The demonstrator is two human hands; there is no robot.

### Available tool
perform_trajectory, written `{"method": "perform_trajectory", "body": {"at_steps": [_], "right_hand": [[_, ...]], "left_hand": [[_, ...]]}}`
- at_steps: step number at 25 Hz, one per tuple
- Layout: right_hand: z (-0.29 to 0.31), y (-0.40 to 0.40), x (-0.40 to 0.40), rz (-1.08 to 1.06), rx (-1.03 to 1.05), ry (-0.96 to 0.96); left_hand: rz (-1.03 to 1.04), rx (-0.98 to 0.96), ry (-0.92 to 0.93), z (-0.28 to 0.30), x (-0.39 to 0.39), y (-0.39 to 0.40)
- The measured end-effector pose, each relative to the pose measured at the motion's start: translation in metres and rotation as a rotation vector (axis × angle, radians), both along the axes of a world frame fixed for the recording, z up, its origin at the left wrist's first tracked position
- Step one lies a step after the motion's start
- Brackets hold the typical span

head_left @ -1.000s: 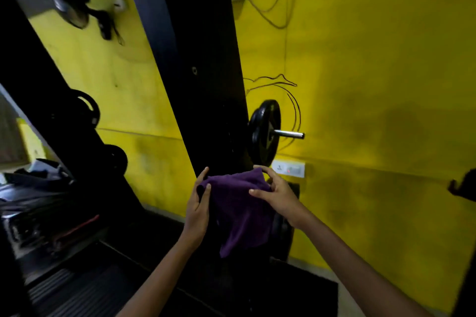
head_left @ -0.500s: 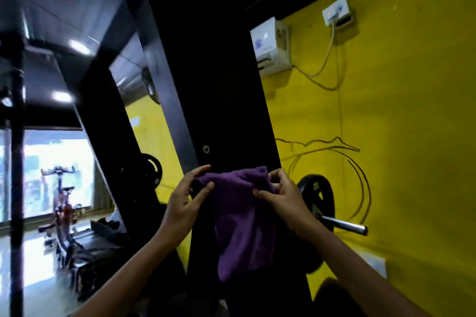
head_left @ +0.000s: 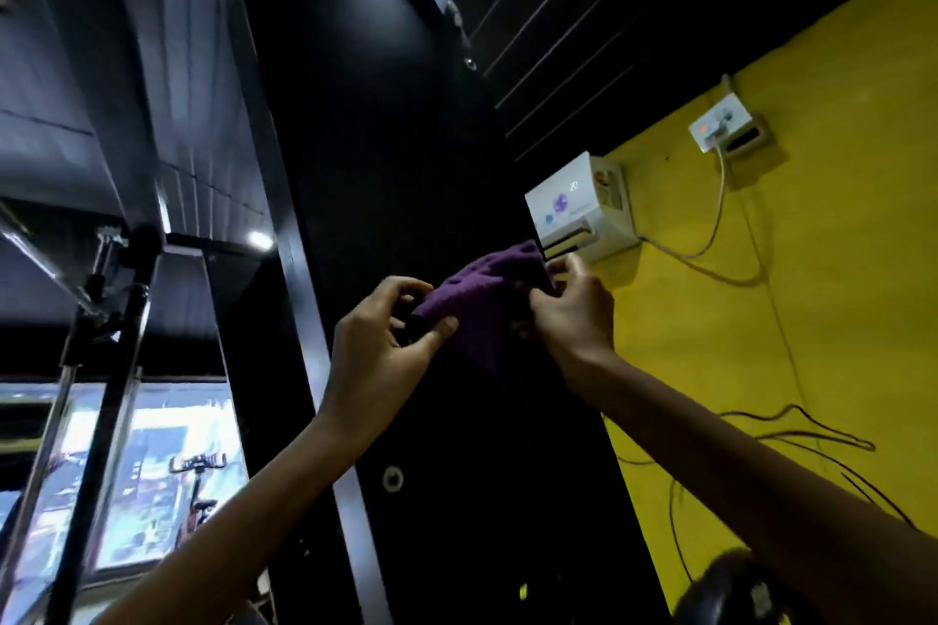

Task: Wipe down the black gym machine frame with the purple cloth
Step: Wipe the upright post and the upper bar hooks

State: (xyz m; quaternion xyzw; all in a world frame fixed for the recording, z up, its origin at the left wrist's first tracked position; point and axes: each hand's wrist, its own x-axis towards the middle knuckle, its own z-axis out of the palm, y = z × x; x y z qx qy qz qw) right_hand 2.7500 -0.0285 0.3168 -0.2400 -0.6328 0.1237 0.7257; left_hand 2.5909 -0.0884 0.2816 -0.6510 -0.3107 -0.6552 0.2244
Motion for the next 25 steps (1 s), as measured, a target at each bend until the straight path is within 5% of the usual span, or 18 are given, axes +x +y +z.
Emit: {"method": "perform_trajectory", "body": {"at_steps": [3, 7, 11, 14, 18, 22, 25], "right_hand": [[0.043, 0.013, -0.006, -0.090, 0.139, 0.110], [0.090, 0.037, -0.025, 0.065, 0.184, 0.205], [0.097, 0.071, -0.045, 0.064, 0.607, -0.079], [0.090, 0.092, -0.056, -0.281, 0.707, -0.430], [0.115, 0.102, -0.054, -0.511, 0.859, -0.417], [0.174, 0.108, -0.047, -0.574, 0.641, -0.404], [0.189, 0.097, -0.058, -0.513, 0.513, -0.311]], "left_hand": [[0.139, 0.052, 0.065, 0.048, 0.009, 0.008], [0.285, 0.012, 0.037, 0.101, 0.014, 0.021], [0.492, -0.024, 0.010, 0.133, 0.012, 0.023], [0.649, -0.059, 0.099, 0.139, -0.004, 0.022], [0.814, 0.205, 0.272, 0.150, -0.028, 0.013], [1.209, 0.168, 0.298, 0.185, -0.056, -0.007], [1.277, 0.141, 0.300, 0.192, -0.071, 0.002]]}}
